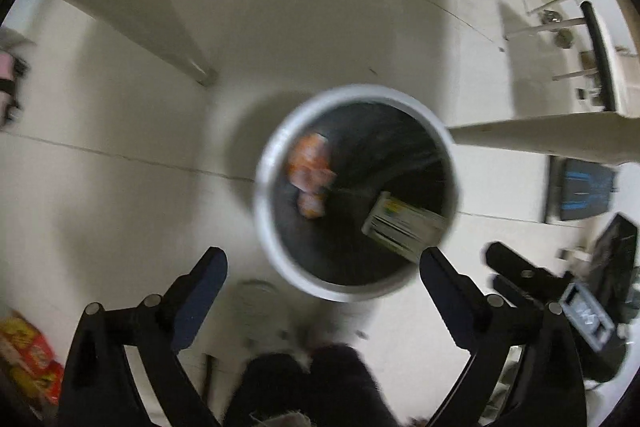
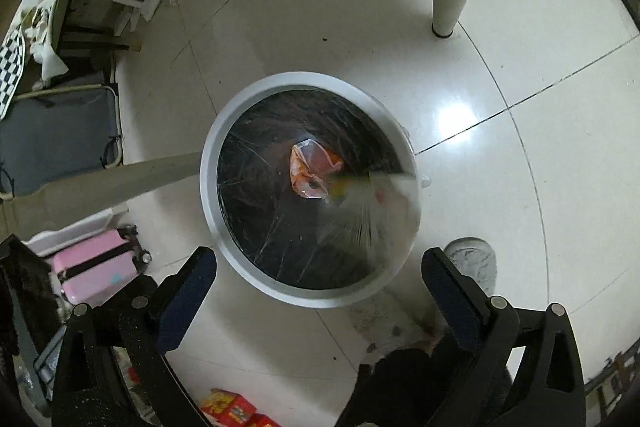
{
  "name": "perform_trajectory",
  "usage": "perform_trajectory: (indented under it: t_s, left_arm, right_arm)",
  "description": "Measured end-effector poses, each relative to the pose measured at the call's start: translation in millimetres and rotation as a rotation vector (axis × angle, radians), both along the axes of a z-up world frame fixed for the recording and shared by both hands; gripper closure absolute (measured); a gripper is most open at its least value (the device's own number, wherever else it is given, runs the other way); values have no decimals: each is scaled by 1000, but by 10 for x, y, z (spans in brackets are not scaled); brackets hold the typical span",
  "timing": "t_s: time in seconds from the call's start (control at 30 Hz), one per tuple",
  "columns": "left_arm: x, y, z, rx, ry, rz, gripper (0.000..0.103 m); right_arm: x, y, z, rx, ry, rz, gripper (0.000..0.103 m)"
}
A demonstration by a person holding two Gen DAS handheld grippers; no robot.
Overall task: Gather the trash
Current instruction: 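Carry both items over the trash bin and open both tools to drop them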
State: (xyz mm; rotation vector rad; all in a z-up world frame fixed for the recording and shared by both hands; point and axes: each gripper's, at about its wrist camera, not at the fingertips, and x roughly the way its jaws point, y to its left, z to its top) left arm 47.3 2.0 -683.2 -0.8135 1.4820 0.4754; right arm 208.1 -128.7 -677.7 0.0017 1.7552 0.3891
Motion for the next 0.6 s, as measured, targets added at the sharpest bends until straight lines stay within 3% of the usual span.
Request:
perform_trajectory:
  t_s: [0.17,0.3,0.6]
  left_arm:
    - [-111,-101,281,153,58,-80,5]
    - [-236,-164,510,160,71,-93,5]
    - [-392,-275,1186,173,45,-107,5]
  right_arm:
    - [-101,94,240,-96,-71,98,0]
    - [-186,162,496,-180,-143,192,0]
    - [-379,206,1311,-228,-233,294,0]
